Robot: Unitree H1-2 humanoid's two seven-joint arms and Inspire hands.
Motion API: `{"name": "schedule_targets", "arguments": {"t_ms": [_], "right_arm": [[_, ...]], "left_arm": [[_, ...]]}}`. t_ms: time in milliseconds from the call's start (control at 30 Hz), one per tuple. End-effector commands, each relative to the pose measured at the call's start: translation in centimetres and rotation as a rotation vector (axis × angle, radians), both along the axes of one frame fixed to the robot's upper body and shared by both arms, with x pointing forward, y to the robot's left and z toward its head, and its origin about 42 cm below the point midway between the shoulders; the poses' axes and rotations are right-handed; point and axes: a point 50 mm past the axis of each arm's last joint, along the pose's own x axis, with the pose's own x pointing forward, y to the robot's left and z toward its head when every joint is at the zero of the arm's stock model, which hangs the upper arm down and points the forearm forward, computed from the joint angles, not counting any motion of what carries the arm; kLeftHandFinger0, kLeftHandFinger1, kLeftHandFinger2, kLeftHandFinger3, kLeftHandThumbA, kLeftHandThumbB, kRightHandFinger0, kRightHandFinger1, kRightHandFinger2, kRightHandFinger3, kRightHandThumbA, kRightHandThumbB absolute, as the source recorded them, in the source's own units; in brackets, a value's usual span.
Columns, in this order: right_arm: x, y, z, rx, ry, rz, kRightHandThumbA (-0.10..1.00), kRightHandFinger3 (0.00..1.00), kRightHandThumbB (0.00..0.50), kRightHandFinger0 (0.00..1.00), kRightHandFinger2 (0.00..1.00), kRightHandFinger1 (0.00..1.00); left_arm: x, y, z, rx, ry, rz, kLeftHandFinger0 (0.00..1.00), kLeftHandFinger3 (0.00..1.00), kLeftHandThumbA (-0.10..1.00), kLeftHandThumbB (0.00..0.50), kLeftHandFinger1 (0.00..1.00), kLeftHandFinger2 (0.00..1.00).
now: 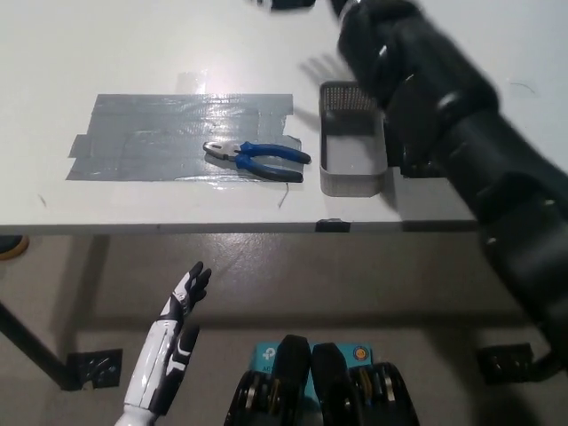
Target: The robot picks the blue plier placed on top of the container and places it on the grey area of the table
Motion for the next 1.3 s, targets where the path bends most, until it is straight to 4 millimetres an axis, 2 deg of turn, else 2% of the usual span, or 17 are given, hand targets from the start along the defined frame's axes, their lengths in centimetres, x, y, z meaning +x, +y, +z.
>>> {"name": "schedule_targets", "arguments": {"t_ms": [0, 33, 67, 133, 267, 367, 400, 467, 500, 733, 867, 967, 1067, 1133, 1200, 1233, 1267], "right_arm": [[-8.4, -8.4, 10.6, 0.358, -0.191, 0.227, 0.92, 1.00, 0.257, 1.00, 1.00, 1.00], [-8.6, -8.5, 10.6, 0.363, -0.191, 0.228, 0.92, 1.00, 0.257, 1.00, 1.00, 1.00], [-11.6, -11.1, 9.6, 0.481, -0.217, 0.280, 0.94, 1.00, 0.264, 1.00, 1.00, 1.00], [-14.5, -12.9, 8.0, 0.572, -0.218, 0.330, 0.93, 1.00, 0.256, 1.00, 1.00, 1.00], [-23.9, -16.3, 1.0, 0.646, -0.300, 0.424, 0.95, 1.00, 0.230, 1.00, 1.00, 1.00], [-26.9, -16.6, -1.5, 0.718, -0.292, 0.453, 0.94, 1.00, 0.225, 1.00, 1.00, 1.00], [-28.4, -16.8, -2.8, 0.758, -0.277, 0.484, 0.90, 1.00, 0.176, 1.00, 1.00, 1.00], [-29.9, -16.7, -3.6, 0.805, -0.285, 0.484, 0.89, 1.00, 0.192, 1.00, 1.00, 1.00], [-30.7, -16.6, -3.9, 0.869, -0.302, 0.514, 0.81, 1.00, 0.208, 1.00, 1.00, 1.00], [-31.8, -17.6, -3.3, 0.960, -0.438, 0.528, 0.84, 1.00, 0.238, 1.00, 1.00, 1.00], [-32.4, -18.0, -3.2, 0.973, -0.486, 0.549, 0.86, 1.00, 0.180, 1.00, 1.00, 1.00], [-32.7, -18.0, -4.6, 0.985, -0.489, 0.542, 0.88, 1.00, 0.164, 1.00, 1.00, 1.00], [-31.4, -17.1, -9.5, 1.066, -0.361, 0.438, 0.88, 1.00, 0.149, 1.00, 1.00, 1.00], [-30.6, -17.0, -13.9, 1.057, -0.244, 0.321, 0.92, 1.00, 0.149, 1.00, 1.00, 1.00], [-29.4, -16.5, -18.1, 1.077, -0.122, 0.254, 0.84, 1.00, 0.108, 1.00, 1.00, 1.00], [-29.1, -16.4, -19.2, 1.091, -0.083, 0.242, 0.79, 1.00, 0.096, 1.00, 1.00, 1.00], [-28.4, -16.5, -22.1, 1.100, 0.014, 0.189, 0.78, 1.00, 0.095, 1.00, 1.00, 1.00]], "left_arm": [[1.8, 0.2, 1.8, -0.027, -0.063, 0.014, 1.00, 1.00, 1.00, 0.188, 1.00, 1.00], [1.8, 0.2, 1.9, -0.028, -0.063, 0.014, 1.00, 1.00, 1.00, 0.188, 1.00, 1.00], [2.3, 0.2, 2.1, -0.036, -0.067, 0.012, 1.00, 1.00, 1.00, 0.143, 1.00, 1.00], [2.8, 0.3, 2.3, -0.040, -0.074, 0.008, 1.00, 1.00, 1.00, 0.114, 1.00, 1.00], [4.7, 0.8, 2.9, -0.081, -0.090, 0.018, 1.00, 1.00, 1.00, 0.048, 1.00, 1.00], [5.3, 1.0, 3.1, -0.095, -0.079, 0.030, 1.00, 1.00, 1.00, 0.051, 1.00, 1.00], [5.6, 1.2, 3.1, -0.096, -0.076, 0.041, 1.00, 1.00, 1.00, 0.055, 1.00, 1.00], [6.0, 1.5, 3.2, -0.095, -0.077, 0.054, 1.00, 1.00, 1.00, 0.061, 1.00, 1.00], [6.1, 1.5, 3.1, -0.093, -0.077, 0.058, 1.00, 1.00, 1.00, 0.062, 1.00, 1.00], [6.5, 1.5, 2.8, -0.085, -0.074, 0.052, 1.00, 1.00, 1.00, 0.066, 1.00, 1.00], [6.9, 1.1, 3.2, -0.063, -0.081, 0.060, 1.00, 1.00, 1.00, 0.065, 1.00, 1.00], [6.9, 1.2, 3.3, -0.063, -0.084, 0.057, 1.00, 1.00, 1.00, 0.059, 1.00, 1.00], [6.9, 1.2, 3.3, -0.061, -0.085, 0.062, 1.00, 1.00, 1.00, 0.070, 1.00, 1.00], [6.2, 1.2, 2.8, -0.069, -0.080, 0.061, 1.00, 1.00, 1.00, 0.071, 1.00, 1.00], [6.0, 1.3, 2.7, -0.068, -0.076, 0.069, 1.00, 1.00, 1.00, 0.077, 1.00, 1.00], [5.9, 1.4, 2.6, -0.071, -0.077, 0.071, 1.00, 1.00, 1.00, 0.078, 1.00, 1.00], [5.6, 1.6, 2.5, -0.080, -0.074, 0.070, 1.00, 1.00, 1.00, 0.079, 1.00, 1.00]]}}
